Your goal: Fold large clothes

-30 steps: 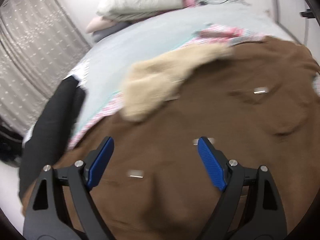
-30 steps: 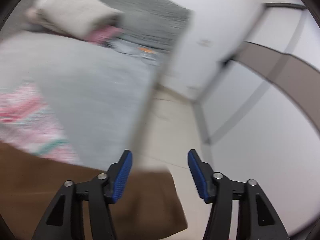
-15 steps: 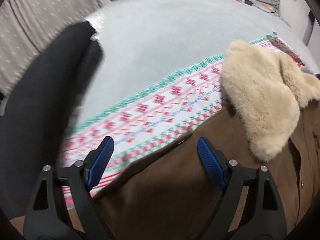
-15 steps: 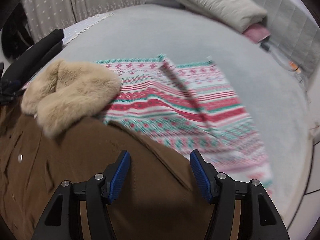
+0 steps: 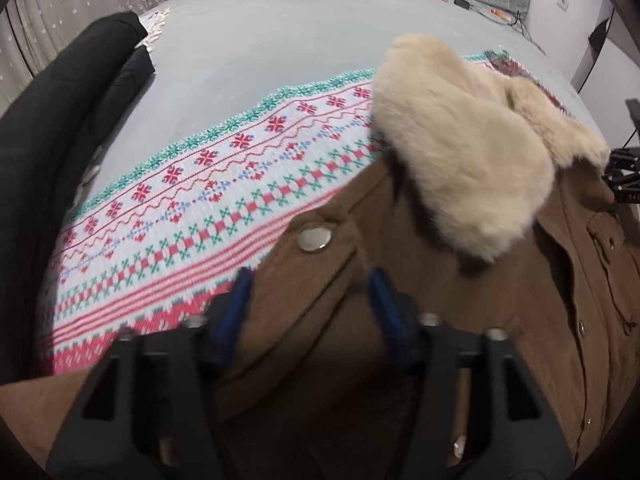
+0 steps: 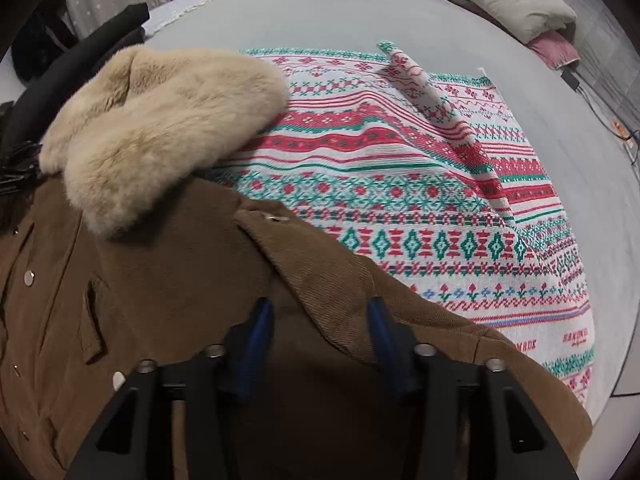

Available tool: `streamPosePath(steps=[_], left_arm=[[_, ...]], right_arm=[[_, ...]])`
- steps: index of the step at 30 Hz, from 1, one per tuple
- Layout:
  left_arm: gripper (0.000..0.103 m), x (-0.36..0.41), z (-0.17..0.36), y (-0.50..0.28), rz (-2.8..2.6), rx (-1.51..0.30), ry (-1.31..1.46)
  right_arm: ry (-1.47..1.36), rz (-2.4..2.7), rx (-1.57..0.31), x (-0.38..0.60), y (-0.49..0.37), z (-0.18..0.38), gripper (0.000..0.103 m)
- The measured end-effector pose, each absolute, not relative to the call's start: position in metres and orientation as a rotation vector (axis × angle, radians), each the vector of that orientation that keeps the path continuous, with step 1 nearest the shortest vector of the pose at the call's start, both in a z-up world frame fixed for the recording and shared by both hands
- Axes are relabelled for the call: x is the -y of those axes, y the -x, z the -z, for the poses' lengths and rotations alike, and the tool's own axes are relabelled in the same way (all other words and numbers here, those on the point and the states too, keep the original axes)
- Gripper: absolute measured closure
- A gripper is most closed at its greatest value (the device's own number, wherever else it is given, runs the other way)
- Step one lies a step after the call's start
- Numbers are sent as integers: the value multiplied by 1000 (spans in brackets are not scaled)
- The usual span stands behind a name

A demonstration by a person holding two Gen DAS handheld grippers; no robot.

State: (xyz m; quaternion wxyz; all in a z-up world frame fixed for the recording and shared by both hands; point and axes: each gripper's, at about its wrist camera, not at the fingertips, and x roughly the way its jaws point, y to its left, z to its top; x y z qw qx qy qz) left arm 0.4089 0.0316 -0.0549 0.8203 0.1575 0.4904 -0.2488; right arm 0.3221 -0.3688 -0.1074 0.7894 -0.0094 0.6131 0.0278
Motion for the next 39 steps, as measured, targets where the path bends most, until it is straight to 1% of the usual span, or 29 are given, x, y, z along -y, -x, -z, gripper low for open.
streamPosePath(steps=[1, 2, 3, 6, 8, 10, 11, 13, 14, 15, 16, 17, 18, 19, 20, 21, 22, 23, 24, 25, 26, 27, 28, 30, 32, 35, 37, 38, 39], left_arm=[[75, -38, 50, -405, 492, -1032, -355], [87, -35, 47, -401, 432, -1007, -386], [90, -33, 44, -400, 386, -979, -392], [91, -27, 14, -380, 263, -799, -359], [91, -34, -18, -375, 234, -672, -228], [90, -32, -19, -380, 193, -636, -204], [88, -25, -9, -385, 175, -657, -243], [84, -5, 37, -403, 152, -810, -389], [81, 0, 57, -409, 155, -889, -428], [80, 2, 66, -407, 160, -888, -453], [77, 3, 61, -404, 161, -858, -468], [70, 2, 55, -403, 172, -866, -464], [56, -2, 47, -402, 201, -892, -432], [48, -6, 38, -401, 230, -903, -397], [39, -10, 28, -401, 243, -896, -369], [37, -14, 18, -400, 248, -880, -346], [36, -18, 1, -402, 255, -855, -321], [31, -17, -10, -404, 267, -837, -300], [23, -14, -19, -408, 284, -825, -278], [20, -4, -29, -412, 318, -813, -241], [19, 4, -33, -415, 343, -812, -219], [19, 17, -33, -421, 374, -823, -196], [19, 26, -29, -429, 391, -837, -185], [19, 53, -13, -440, 422, -878, -153], [19, 74, 15, -452, 385, -946, -72], [19, 81, 60, -462, 372, -1015, 63], [30, 76, 70, -455, 371, -946, 106], [57, 74, 68, -453, 394, -940, 121], [68, 74, 64, -453, 437, -941, 144]], right_arm=[[44, -48, -1319, 364, -321, 107, 74], [93, -16, -1315, 355, -317, 107, 82], [123, 4, -1310, 349, -314, 106, 88], [303, 158, -1230, 316, -305, 100, 94], [438, 321, -1064, 299, -304, 79, 94], [370, 418, -949, 306, -307, 55, 94], [304, 437, -949, 315, -311, 52, 94], [254, 448, -999, 325, -321, 67, 94], [281, 428, -1061, 323, -328, 85, 91], [295, 381, -1163, 321, -333, 108, 85], [292, 346, -1238, 320, -335, 125, 84], [340, 354, -1209, 315, -334, 129, 83], [379, 358, -1191, 312, -333, 127, 81], [387, 345, -1205, 310, -332, 125, 80], [366, 328, -1213, 311, -329, 121, 74], [339, 304, -1213, 312, -327, 114, 68], [309, 282, -1205, 314, -325, 105, 66], [274, 263, -1190, 318, -325, 92, 62], [251, 253, -1176, 322, -330, 80, 61], [215, 241, -1148, 322, -336, 67, 60], [179, 227, -1122, 320, -344, 57, 56], [120, 197, -1094, 316, -353, 44, 49], [60, 163, -1075, 309, -358, 29, 46], [-92, 87, -1055, 295, -381, 25, 37], [-237, 47, -1079, 284, -405, 35, 36], [-328, 130, -1110, 267, -425, 62, 36], [-313, 229, -1112, 261, -436, 81, 36], [-280, 287, -1104, 258, -438, 91, 38], [-270, 309, -1097, 260, -438, 94, 51]])
